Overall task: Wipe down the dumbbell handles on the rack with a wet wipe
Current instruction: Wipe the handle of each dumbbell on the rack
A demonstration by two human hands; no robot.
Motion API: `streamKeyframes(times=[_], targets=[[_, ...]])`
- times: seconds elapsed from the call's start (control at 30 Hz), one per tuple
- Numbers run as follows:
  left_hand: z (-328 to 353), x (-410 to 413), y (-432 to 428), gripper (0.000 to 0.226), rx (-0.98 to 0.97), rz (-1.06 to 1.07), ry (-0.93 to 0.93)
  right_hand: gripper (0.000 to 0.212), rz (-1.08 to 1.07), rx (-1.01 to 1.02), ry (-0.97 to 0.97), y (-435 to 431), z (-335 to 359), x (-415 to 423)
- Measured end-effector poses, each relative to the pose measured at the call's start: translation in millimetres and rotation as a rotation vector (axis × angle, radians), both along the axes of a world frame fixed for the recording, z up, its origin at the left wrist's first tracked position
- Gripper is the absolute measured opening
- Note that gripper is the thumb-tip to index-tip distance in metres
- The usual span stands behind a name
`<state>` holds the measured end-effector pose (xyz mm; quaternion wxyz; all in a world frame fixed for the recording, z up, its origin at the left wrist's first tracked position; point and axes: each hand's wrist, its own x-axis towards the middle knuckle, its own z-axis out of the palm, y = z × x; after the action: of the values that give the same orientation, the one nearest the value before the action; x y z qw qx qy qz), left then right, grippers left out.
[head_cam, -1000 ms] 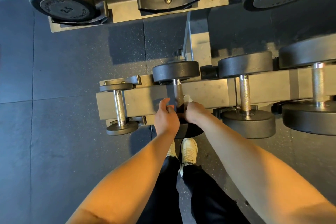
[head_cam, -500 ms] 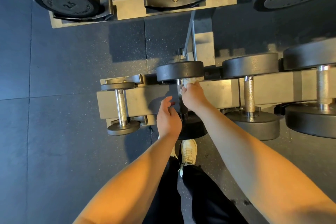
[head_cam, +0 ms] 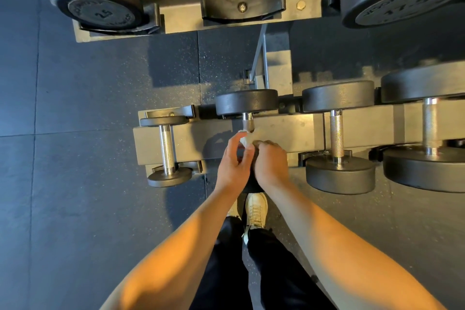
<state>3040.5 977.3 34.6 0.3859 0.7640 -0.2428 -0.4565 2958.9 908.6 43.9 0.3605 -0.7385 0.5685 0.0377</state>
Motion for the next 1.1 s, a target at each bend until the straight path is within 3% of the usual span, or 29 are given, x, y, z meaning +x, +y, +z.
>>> streamKeyframes(times=[0.1, 0.17, 0.27, 0.37, 0.47, 0.8, 1.0, 1.1], targets=[[0, 9, -3, 0.02, 0.039, -0.014, -0.034, 0.014, -0.036, 0.016, -0.169, 2, -15, -6], [-6, 17, -3, 0.016, 0.099, 0.107, -0.084, 0.032, -0.008, 0.016, -0.225, 1, -19, -11], [-15, 24, -11, 0.025, 0.116, 0.319, -0.05, 0.049, -0.18, 0.042, -0.294, 4, -20, -16], [-16, 18, -33, 0.019, 0.151, 0.089, 0.033, 0.047, -0.18, -0.013, -0.222, 7, -23, -11], [-16, 16, -43, 0.029, 0.315, -0.056, 0.024, 0.044, -0.17, -0.015, -0.197, 6, -23, -8], [-14, 22, -35, 0.035, 0.563, -0.442, -0.168, 0.04, -0.186, -0.066, -0.141, 8, -21, -2], [12, 27, -13, 0.031, 0.521, -0.342, -0.187, 0.026, -0.212, -0.177, -0.242, 24, -5, 14], [31, 39, 14, 0.028, 0.429, -0.166, -0.031, 0.022, -0.212, -0.061, -0.379, 40, 14, 34]])
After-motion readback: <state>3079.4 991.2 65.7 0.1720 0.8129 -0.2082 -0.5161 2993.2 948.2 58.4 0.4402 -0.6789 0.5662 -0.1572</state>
